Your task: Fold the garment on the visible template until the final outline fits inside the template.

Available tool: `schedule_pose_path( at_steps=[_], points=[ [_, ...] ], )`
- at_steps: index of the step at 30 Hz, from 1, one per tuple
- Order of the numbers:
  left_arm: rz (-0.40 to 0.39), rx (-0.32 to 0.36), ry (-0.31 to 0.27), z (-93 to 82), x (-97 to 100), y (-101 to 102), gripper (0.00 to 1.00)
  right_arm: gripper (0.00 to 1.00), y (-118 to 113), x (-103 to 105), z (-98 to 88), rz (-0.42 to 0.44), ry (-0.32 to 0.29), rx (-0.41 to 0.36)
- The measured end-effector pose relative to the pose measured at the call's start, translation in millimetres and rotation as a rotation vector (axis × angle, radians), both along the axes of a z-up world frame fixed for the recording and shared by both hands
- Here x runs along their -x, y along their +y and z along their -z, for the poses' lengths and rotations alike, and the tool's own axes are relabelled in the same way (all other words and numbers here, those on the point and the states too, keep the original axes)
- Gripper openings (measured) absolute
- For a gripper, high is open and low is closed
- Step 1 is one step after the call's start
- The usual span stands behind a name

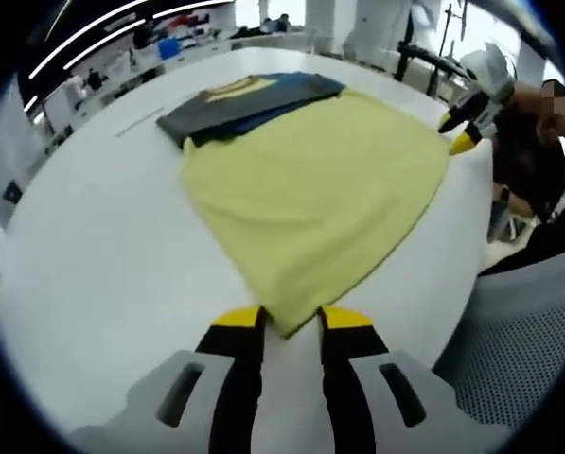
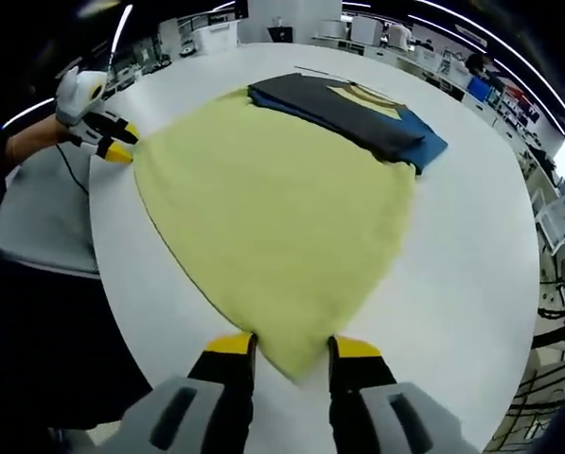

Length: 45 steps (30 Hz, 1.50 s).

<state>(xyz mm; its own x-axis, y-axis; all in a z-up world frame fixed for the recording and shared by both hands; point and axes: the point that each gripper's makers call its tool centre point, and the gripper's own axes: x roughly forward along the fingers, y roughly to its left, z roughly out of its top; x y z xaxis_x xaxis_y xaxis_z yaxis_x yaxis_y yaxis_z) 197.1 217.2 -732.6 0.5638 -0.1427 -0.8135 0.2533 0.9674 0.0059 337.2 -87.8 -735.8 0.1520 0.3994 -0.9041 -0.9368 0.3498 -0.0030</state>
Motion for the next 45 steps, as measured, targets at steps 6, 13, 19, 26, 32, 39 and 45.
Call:
schedule_pose_path(
  at_steps=[6, 13, 19, 26, 32, 39, 45],
  points=[
    [0.006, -0.013, 0.002, -0.7, 0.7, 1, 0.17, 0.21, 2, -1, 0.5, -0.002, -0.001, -0.001],
    [0.025, -0.079, -0.029, -7.9, -1.2, 6, 0.22, 0.21, 1, -1, 0.6, -0.003, 0.0, 0.008],
    [0.097, -0.134, -0.057, -10.9, -5.5, 3, 0.23, 0.21, 1, 0, 0.9, -0.001, 0.001, 0.009],
    [0.158, -0.148, -0.029, -4.7, -4.6, -2, 0.21, 0.21, 1, -1, 1.2, 0.009, 0.008, 0.004],
    [0.196, -0.158, -0.012, -1.6, -6.1, -2, 0.15, 0.2, 0, -1, 1.3, 0.009, 0.008, 0.001],
    [0.185, -0.144, -0.008, -0.3, -9.5, -2, 0.05, 0.13, 1, -1, 1.2, 0.001, 0.002, -0.005],
    [0.204, -0.157, -0.006, -0.4, -8.3, -3, 0.05, 0.08, 1, -1, 1.2, -0.008, 0.002, -0.004]
  ],
)
